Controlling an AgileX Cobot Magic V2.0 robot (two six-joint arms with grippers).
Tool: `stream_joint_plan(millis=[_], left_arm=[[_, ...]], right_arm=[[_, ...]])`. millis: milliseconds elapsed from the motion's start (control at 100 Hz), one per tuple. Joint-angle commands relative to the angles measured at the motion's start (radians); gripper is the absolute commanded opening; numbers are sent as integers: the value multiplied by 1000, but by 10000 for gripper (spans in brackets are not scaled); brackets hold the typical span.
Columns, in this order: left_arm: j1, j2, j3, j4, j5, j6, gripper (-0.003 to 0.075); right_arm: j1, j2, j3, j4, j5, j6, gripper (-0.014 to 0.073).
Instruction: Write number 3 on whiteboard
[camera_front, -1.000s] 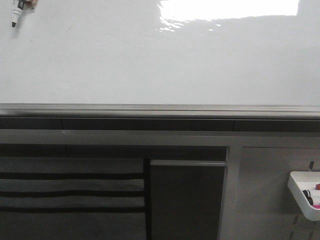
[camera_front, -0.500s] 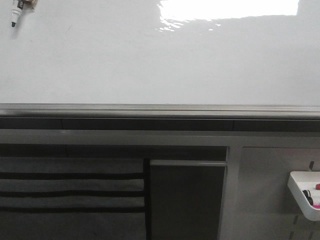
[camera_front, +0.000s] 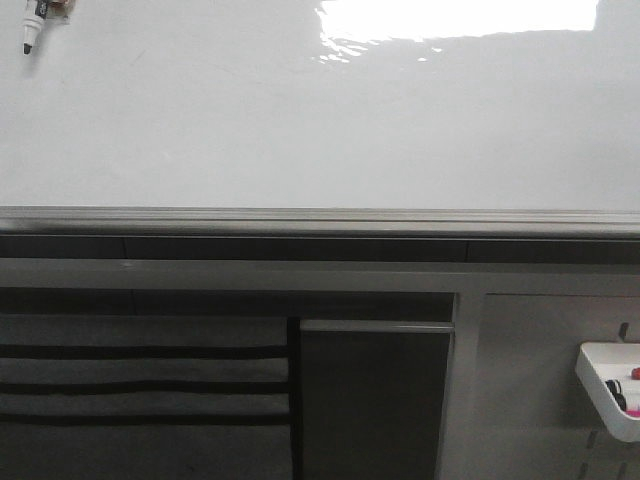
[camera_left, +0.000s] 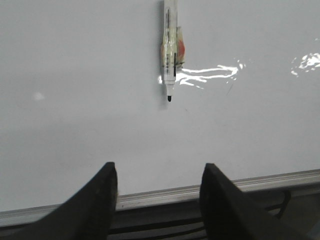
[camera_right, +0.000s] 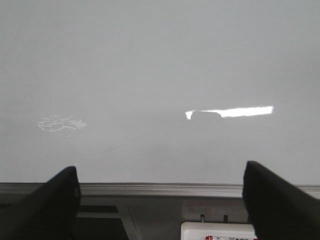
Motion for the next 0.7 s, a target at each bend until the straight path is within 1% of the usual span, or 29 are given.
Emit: stream_joint_plan(millis=[0,300,520,690], left_arm=[[-2,91,-61,-16,-94,8,323],[-100,393,-202,-9,-227,34,323],[-101,565,-317,-7,-239,34,323],[-101,647,-384,-7,-243,34,323]], right_arm=[[-7,20,-35,5,-71,-10,594],[-7,20,-35,5,-71,-10,594],[-7,20,-35,5,-71,-10,594],[-7,20,-35,5,-71,-10,594]])
